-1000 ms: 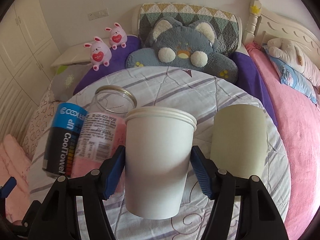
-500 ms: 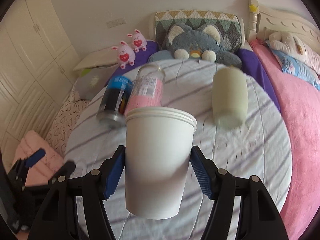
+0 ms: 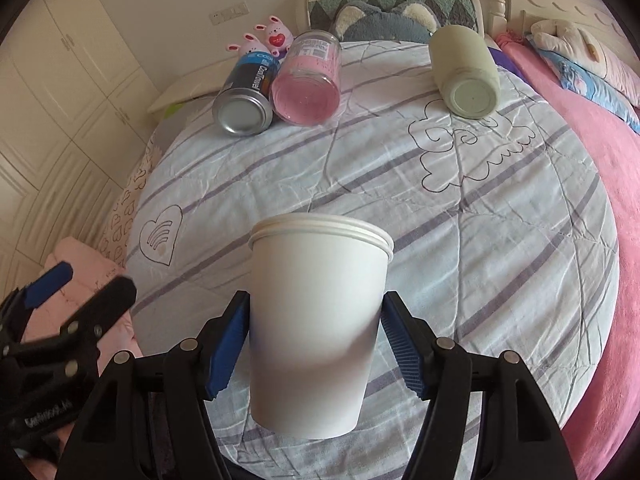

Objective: Flip cup upright
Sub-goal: 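Lift the white paper cup with the right gripper off the quilt, then bring the held cup to the left gripper and close the left gripper on it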

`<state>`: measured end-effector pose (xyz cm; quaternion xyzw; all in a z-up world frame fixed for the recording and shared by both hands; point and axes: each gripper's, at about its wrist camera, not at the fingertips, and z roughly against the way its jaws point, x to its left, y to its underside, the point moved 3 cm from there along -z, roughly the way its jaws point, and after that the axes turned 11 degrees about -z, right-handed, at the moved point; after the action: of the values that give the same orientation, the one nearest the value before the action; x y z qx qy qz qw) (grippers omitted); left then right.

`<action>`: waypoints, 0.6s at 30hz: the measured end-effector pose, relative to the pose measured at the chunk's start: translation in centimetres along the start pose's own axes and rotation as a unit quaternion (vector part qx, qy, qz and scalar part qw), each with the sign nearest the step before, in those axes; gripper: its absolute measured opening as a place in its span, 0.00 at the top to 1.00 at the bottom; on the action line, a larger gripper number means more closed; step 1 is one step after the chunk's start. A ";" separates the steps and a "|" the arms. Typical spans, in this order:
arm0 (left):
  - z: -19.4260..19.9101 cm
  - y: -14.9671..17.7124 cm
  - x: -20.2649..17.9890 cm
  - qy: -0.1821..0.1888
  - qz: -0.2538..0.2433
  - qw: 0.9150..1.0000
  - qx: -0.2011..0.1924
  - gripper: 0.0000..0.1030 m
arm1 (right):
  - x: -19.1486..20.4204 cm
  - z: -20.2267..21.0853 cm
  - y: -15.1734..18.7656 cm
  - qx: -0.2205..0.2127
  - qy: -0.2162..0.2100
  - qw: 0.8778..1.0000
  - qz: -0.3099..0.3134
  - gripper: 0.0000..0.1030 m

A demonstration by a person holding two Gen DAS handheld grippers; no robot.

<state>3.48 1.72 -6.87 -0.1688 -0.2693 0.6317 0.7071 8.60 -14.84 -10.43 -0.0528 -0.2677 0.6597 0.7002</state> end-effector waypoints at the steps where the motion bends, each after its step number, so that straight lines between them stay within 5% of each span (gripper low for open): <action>1: 0.2 0.1 -0.1 -0.001 0.000 1.000 -0.001 0.00 | -0.2 0.3 0.2 -0.004 0.001 1.000 0.001 0.20; 7: 1.0 0.0 -0.5 -0.002 0.000 1.000 -0.005 0.00 | -1.4 2.5 0.9 -0.027 -0.013 0.999 -0.012 0.10; 18: 2.0 -0.2 -3.0 0.011 -0.020 1.000 -0.004 0.00 | -8.1 7.5 3.6 -0.081 -0.016 0.990 -0.110 0.10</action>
<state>2.31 -1.47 -5.64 -0.1735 -0.2675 0.6141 0.7219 2.19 -24.19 -8.04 -0.0689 -0.3362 0.5551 0.7577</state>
